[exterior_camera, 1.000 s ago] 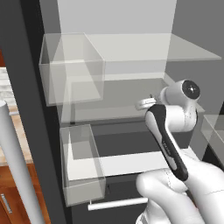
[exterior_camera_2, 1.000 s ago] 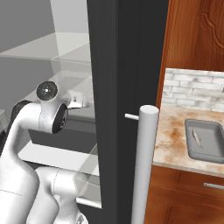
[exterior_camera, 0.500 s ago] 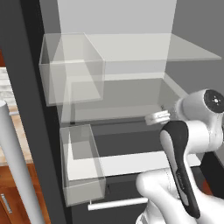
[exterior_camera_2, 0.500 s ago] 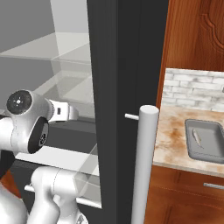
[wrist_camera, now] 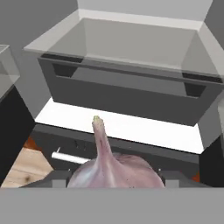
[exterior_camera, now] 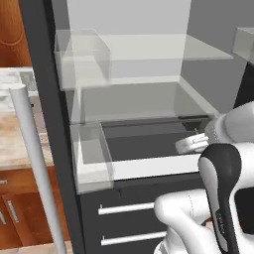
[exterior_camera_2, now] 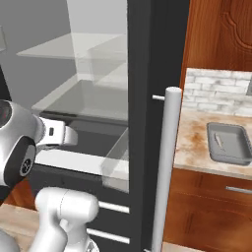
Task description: Place one garlic and one fish in each tupperware on the nearby counter, to pack two identical lunches.
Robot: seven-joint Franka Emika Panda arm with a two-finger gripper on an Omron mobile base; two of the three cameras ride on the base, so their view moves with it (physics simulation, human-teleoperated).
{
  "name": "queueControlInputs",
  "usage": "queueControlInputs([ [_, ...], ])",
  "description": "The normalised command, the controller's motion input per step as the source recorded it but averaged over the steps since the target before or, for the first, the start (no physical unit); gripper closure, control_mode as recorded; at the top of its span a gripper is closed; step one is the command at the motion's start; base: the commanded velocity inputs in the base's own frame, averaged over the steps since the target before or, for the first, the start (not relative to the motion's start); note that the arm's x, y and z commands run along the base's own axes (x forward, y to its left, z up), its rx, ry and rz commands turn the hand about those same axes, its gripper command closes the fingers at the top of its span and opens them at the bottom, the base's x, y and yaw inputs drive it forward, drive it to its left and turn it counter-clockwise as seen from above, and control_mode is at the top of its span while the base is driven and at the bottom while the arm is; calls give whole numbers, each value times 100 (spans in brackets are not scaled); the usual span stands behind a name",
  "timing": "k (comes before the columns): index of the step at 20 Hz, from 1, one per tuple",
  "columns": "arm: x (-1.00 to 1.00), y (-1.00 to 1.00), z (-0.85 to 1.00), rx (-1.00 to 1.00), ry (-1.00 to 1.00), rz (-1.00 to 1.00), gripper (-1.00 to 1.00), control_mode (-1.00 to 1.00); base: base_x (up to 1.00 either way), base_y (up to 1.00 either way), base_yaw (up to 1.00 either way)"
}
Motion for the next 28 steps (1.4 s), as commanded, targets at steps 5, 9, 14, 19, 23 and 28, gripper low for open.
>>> queueControlInputs([
  [5, 0, 0, 0, 0, 0, 0, 100, 100, -100, -20, -1],
  [9, 0, 0, 0, 0, 0, 0, 100, 100, -63, -78, -2],
  [14, 0, 0, 0, 0, 0, 0, 100, 100, -33, -100, -9],
  [19, 0, 0, 0, 0, 0, 0, 100, 100, -25, -100, -13],
  [23, 0, 0, 0, 0, 0, 0, 100, 100, -16, -100, -13],
  [28, 0, 0, 0, 0, 0, 0, 100, 100, -4, -86, -8],
])
